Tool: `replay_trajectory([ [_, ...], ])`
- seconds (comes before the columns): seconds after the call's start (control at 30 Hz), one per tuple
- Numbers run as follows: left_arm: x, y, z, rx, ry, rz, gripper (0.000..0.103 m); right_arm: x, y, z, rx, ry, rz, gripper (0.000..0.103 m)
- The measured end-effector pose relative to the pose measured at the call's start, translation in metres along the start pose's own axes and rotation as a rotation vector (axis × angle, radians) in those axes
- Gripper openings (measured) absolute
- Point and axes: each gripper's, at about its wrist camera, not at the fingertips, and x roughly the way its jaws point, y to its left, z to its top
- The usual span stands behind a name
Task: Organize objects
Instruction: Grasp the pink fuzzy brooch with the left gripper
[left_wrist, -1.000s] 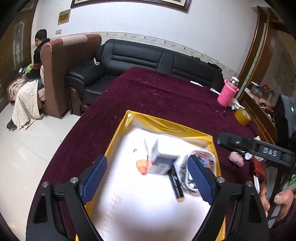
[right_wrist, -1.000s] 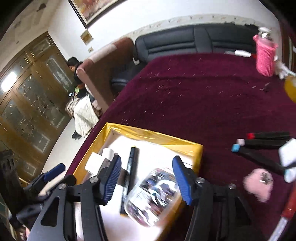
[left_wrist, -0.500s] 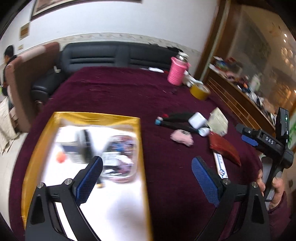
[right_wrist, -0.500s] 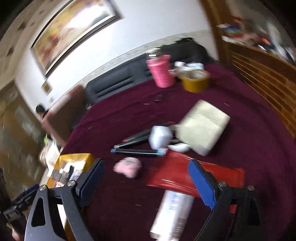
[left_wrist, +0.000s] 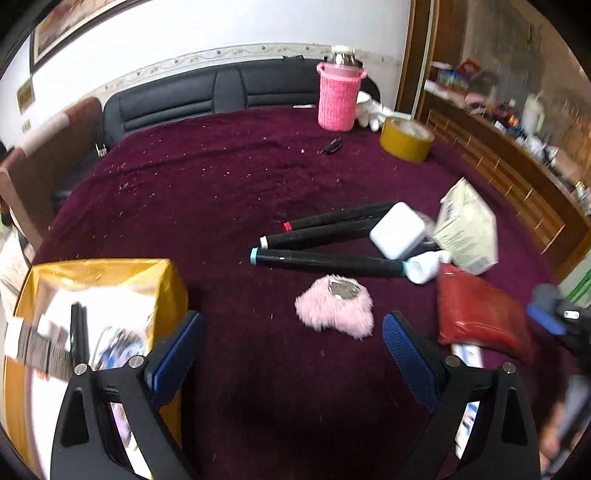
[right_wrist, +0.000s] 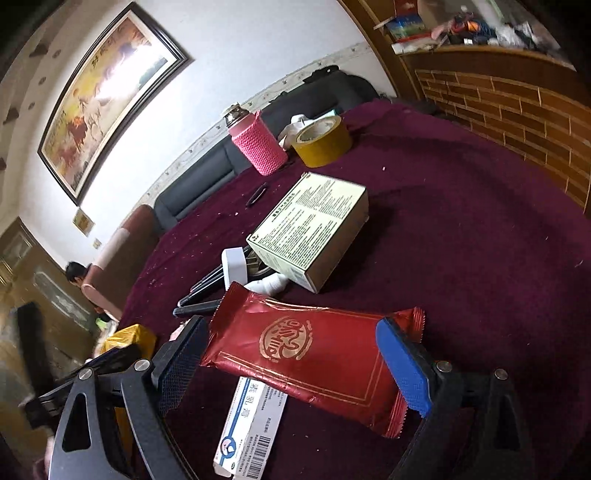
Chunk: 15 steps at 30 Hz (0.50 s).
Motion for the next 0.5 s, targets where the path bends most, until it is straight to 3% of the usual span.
replay_trajectory([
  [0.3,0.047,-0.031,0.008,0.084,0.051,-0.008,0.096,0.001,0.005,-0.002,-0.012,0.010,0.050,0.095],
  [0.37,0.053,-0.038,0.006,0.112,0.065,0.001,0.069,0.001,0.006,-0.003,-0.015,0.010,0.048,0.095],
  [0.4,0.053,-0.039,0.005,0.107,0.071,-0.034,0.046,0.001,0.006,-0.004,-0.016,0.010,0.046,0.095],
  [0.5,0.045,-0.042,0.003,0.112,0.058,-0.025,0.040,0.004,0.005,-0.005,-0.012,0.020,0.041,0.095],
])
